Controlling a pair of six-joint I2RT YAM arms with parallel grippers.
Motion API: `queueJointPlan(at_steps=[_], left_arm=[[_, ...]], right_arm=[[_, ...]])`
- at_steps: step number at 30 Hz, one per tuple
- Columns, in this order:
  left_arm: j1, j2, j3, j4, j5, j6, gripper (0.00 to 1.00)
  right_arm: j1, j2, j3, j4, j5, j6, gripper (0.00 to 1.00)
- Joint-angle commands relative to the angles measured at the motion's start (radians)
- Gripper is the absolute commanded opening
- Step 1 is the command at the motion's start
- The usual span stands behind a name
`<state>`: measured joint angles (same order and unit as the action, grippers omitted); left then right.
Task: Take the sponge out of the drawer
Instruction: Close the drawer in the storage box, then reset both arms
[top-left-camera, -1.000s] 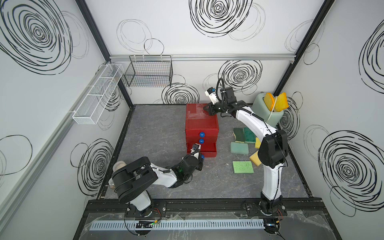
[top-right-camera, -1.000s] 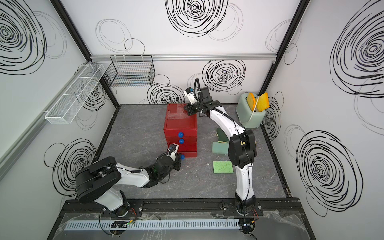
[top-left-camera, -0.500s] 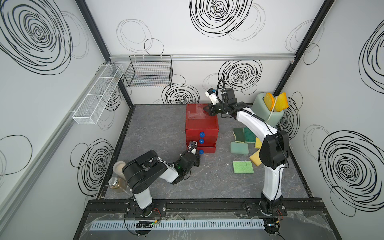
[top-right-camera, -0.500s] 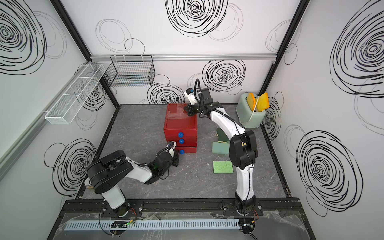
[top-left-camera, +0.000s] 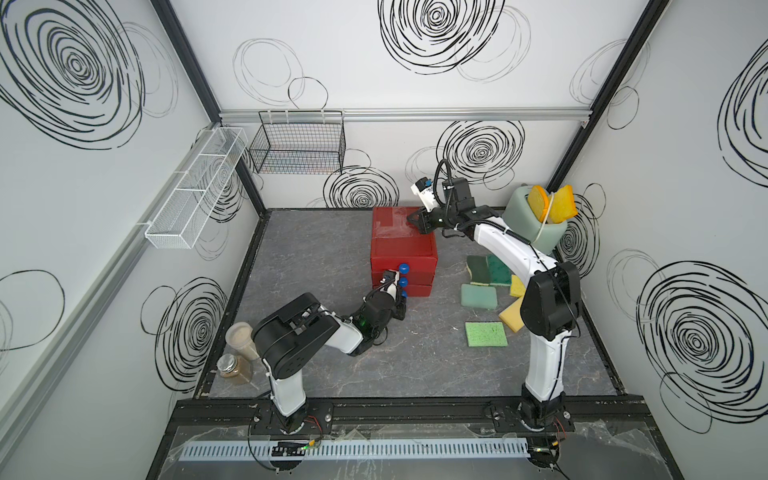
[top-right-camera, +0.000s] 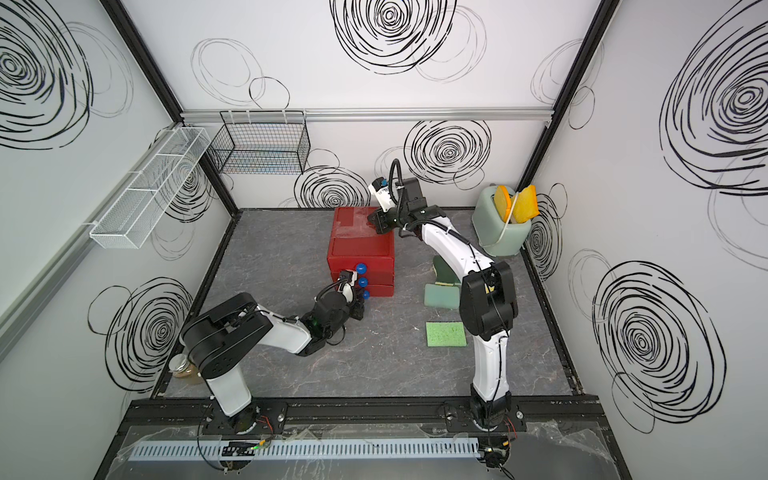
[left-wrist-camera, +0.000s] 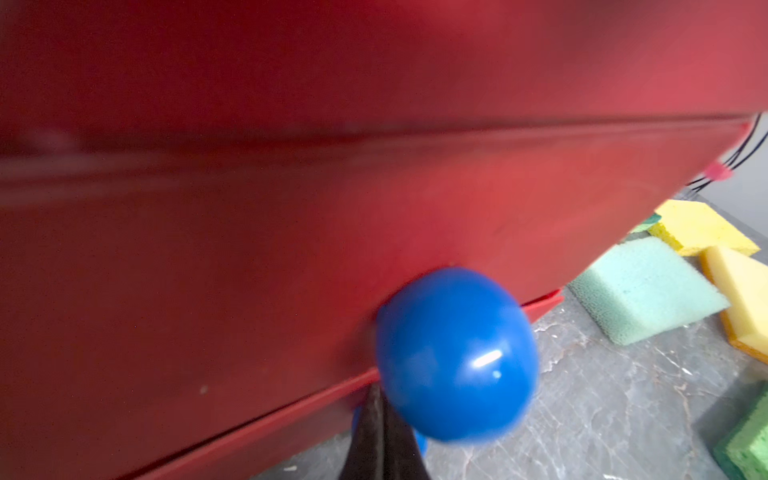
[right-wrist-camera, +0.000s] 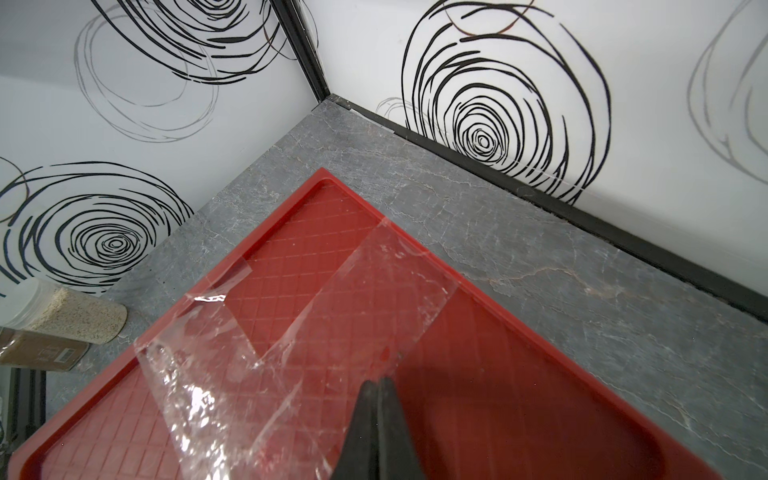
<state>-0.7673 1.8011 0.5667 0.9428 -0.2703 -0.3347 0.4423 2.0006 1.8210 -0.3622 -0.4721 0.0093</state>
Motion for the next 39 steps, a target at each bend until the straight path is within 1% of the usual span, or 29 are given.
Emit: queueJointPlan(at_steps=[1,3,4,5,6,7,9,10,11,12,14,17,22,24,26,27,29,30,33,35,37,39], left_arm=[[0.015,-0.013,0.008,0.053,0.032,0.020,0.00],[0.016,-0.040,-0.008,0.048,0.035,0.025,0.00],[0.017,-0.059,-0.016,0.044,0.040,0.026,0.00],[0.017,-0.081,-0.025,0.037,0.048,0.028,0.00],[0.016,-0.100,-0.033,0.031,0.052,0.029,0.02],[0.015,-0.127,-0.044,0.023,0.054,0.028,0.12],[0.013,-0.178,-0.067,0.019,0.044,0.033,0.47],[0.012,-0.201,-0.077,0.016,0.031,0.033,0.57],[0.015,-0.224,-0.082,0.012,0.026,0.037,0.62],[0.017,-0.243,-0.085,0.005,0.024,0.042,0.66],[0.019,-0.286,-0.082,-0.020,0.019,0.062,0.76],[0.021,-0.349,-0.080,-0.042,0.007,0.092,0.83],[0.034,-0.490,-0.078,-0.109,-0.011,0.131,0.87],[0.043,-0.571,-0.086,-0.134,-0.024,0.155,0.89],[0.075,-0.648,-0.092,-0.172,-0.026,0.175,0.91],[0.095,-0.677,-0.095,-0.188,-0.025,0.182,0.92],[0.150,-0.726,-0.104,-0.218,-0.030,0.194,0.99],[0.180,-0.740,-0.110,-0.228,-0.035,0.197,0.98],[0.290,-0.769,-0.139,-0.234,-0.033,0.196,0.98],[0.377,-0.782,-0.169,-0.222,-0.022,0.193,0.98],[0.475,-0.779,-0.194,-0.213,0.003,0.193,0.98],[0.544,-0.764,-0.211,-0.206,-0.002,0.223,0.98]], right_arm=[[-0.002,0.042,-0.029,-0.174,0.033,-0.022,0.00],[-0.002,0.042,-0.012,-0.179,0.040,-0.024,0.00],[-0.002,0.039,-0.004,-0.179,0.046,-0.025,0.02],[-0.002,0.034,0.002,-0.175,0.052,-0.025,0.09],[-0.003,0.027,0.006,-0.168,0.057,-0.026,0.14],[-0.003,0.018,0.013,-0.159,0.059,-0.027,0.20],[-0.002,0.001,0.023,-0.134,0.066,-0.032,0.35],[-0.002,-0.007,0.023,-0.116,0.065,-0.037,0.46],[-0.002,-0.016,0.023,-0.092,0.067,-0.037,0.67],[-0.004,-0.017,0.027,-0.075,0.066,-0.037,0.99],[-0.004,-0.021,0.044,-0.046,0.061,-0.037,0.99],[-0.002,-0.058,0.039,0.021,0.043,-0.039,0.99],[-0.008,-0.195,-0.003,0.136,0.014,-0.021,0.99],[-0.016,-0.282,-0.054,0.190,0.019,-0.016,0.99],[-0.046,-0.388,-0.138,0.247,0.036,0.009,0.99],[-0.070,-0.434,-0.174,0.268,0.025,0.027,0.99],[-0.146,-0.535,-0.292,0.327,0.007,0.086,0.99],[-0.181,-0.573,-0.335,0.331,0.010,0.101,0.99],[-0.297,-0.668,-0.535,0.323,0.053,0.116,0.99],[-0.373,-0.708,-0.689,0.328,0.106,0.109,0.99],[-0.421,-0.730,-0.819,0.327,0.206,0.109,0.99],[-0.457,-0.742,-0.951,0.369,0.292,0.128,0.99]])
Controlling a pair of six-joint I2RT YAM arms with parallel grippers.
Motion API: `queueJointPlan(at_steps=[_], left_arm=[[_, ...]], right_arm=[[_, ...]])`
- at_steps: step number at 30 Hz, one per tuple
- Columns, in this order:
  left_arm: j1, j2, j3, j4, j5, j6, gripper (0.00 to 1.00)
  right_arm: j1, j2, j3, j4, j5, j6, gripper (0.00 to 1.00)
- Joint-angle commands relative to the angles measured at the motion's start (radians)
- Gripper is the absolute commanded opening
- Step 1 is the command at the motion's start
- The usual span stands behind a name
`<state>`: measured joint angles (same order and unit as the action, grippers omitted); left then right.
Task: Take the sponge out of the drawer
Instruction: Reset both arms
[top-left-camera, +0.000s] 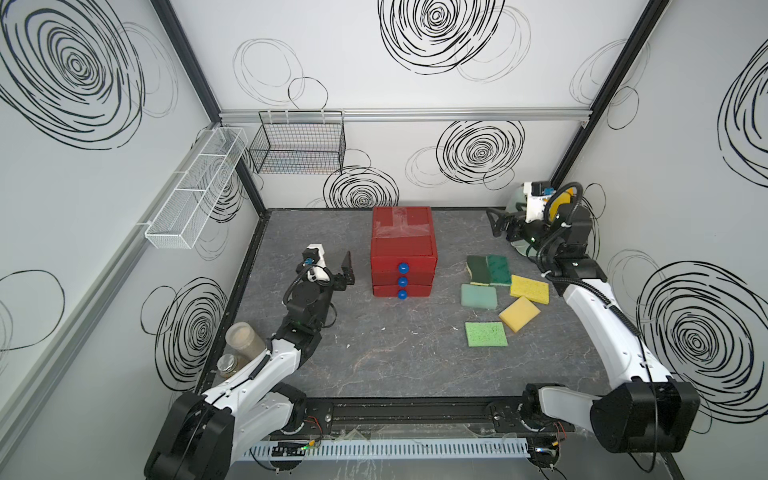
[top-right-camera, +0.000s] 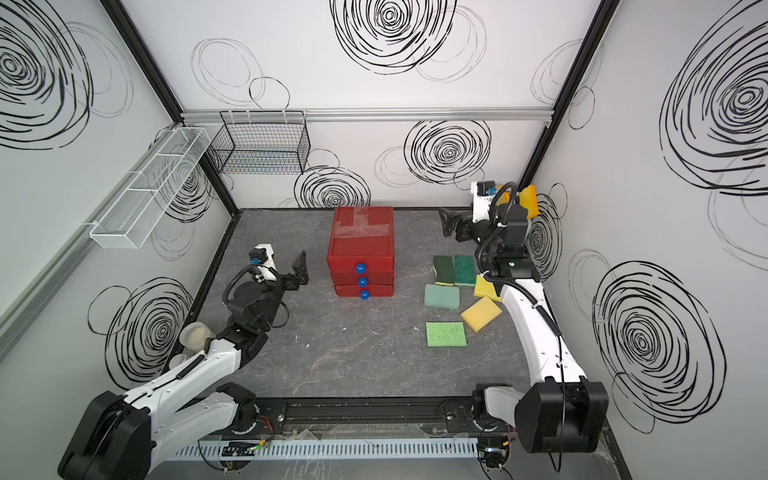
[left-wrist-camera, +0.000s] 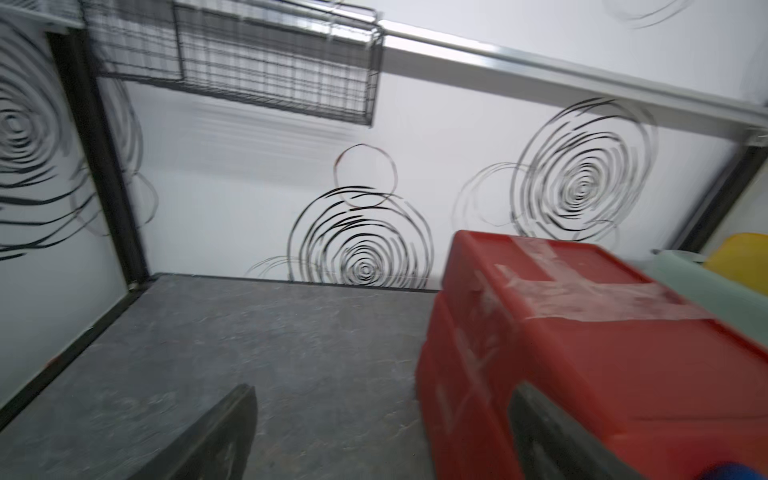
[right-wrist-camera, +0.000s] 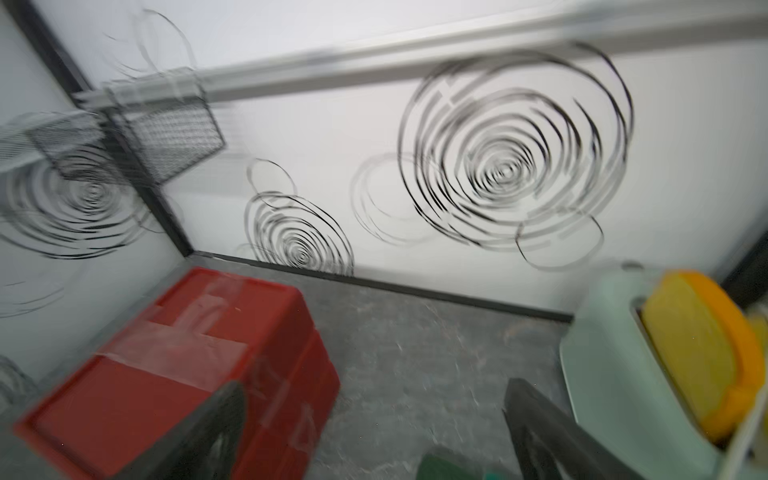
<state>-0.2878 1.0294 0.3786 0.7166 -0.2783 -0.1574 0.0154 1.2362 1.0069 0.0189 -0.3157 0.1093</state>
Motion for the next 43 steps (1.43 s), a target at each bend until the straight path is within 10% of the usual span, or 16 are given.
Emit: queueJointPlan(at_steps=[1,15,21,29,43], left_arm=[[0.089,0.021,-0.030,0.026,-0.003,0.066,0.98],[0.274,0.344,-0.065,0.283,0.104,0.068,0.98],[0.204,0.400,-0.067,0.345,0.060,0.135,0.98],[0.225,0.457,-0.183,0.621,0.208,0.161,0.98],[0.230,0.434,-0.168,0.558,0.212,0.158,0.98]], right_arm=[[-0.050,0.028,-0.211,0.043,0.147,0.021,0.99],[-0.109,0.173,-0.699,0.981,0.119,-0.073,0.99],[-0.077,0.289,-0.864,1.386,0.136,-0.101,0.99],[-0.064,0.284,-0.800,1.249,0.129,-0.125,0.99],[-0.038,0.281,-0.785,1.215,0.244,-0.111,0.99]])
